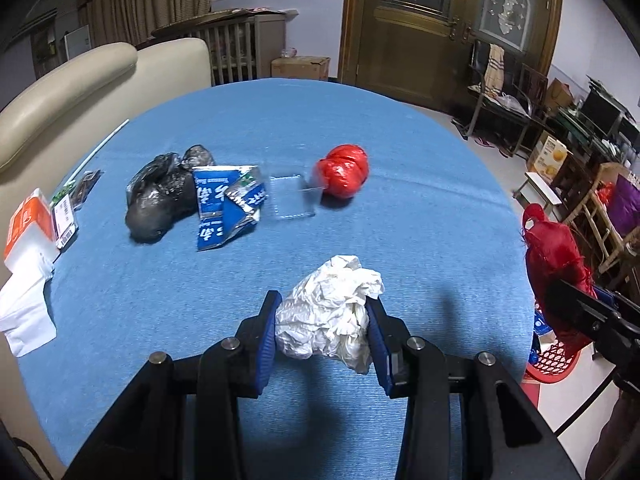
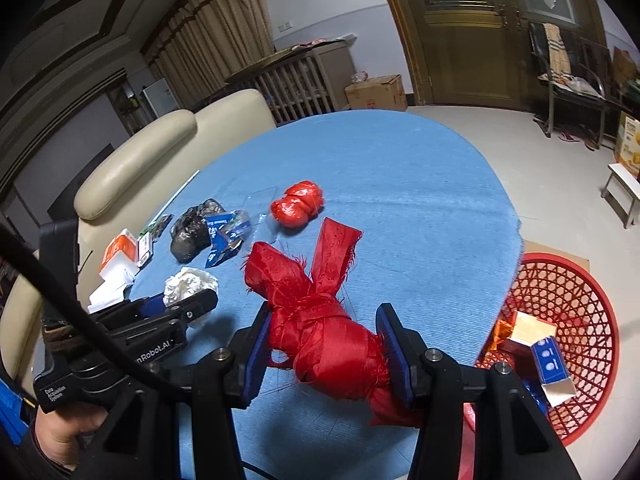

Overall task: Collect trash
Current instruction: 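Carry the tissue and red net bag toward the red basket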

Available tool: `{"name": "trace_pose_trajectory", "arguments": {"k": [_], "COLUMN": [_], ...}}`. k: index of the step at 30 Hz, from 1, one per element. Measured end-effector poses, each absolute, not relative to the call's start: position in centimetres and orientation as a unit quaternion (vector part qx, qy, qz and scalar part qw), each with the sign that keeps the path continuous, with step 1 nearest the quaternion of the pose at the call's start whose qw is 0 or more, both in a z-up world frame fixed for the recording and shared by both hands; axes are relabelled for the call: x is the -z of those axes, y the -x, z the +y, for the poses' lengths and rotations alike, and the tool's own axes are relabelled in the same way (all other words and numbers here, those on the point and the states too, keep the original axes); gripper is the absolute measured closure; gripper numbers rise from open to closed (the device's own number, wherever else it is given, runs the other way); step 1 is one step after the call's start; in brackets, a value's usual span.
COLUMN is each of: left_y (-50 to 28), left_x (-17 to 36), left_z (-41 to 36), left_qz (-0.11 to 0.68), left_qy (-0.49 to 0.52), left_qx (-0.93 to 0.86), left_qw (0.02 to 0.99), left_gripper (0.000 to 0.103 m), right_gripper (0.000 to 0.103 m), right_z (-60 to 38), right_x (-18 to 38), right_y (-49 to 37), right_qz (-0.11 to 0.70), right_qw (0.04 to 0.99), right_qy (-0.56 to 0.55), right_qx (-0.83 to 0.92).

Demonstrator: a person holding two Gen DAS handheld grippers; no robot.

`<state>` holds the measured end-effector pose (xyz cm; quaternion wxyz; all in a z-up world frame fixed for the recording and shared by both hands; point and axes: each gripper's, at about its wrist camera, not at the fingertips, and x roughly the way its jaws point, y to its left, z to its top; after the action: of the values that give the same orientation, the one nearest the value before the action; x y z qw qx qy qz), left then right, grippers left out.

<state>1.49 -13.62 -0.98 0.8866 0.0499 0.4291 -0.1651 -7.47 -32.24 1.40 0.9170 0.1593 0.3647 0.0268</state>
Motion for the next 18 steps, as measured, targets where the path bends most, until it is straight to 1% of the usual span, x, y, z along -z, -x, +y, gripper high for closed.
{"name": "trace_pose_trajectory", "arguments": {"k": [18], "left_y": [-1.6], "left_x": [0.9], "left_z": [-16.1], "left_qz": [0.429], "left_qy": [-0.068], "left_qx": [0.18], "left_qw": [0.883], "left_gripper": [0.06], "right_gripper": [0.049], "right_z": [-35.1], "right_x": [-1.1], "right_y": [8.6], "right_qz": [0.358], "right_qw": [0.916], "right_qy": [-0.183], "right_qx": [-0.001]}}
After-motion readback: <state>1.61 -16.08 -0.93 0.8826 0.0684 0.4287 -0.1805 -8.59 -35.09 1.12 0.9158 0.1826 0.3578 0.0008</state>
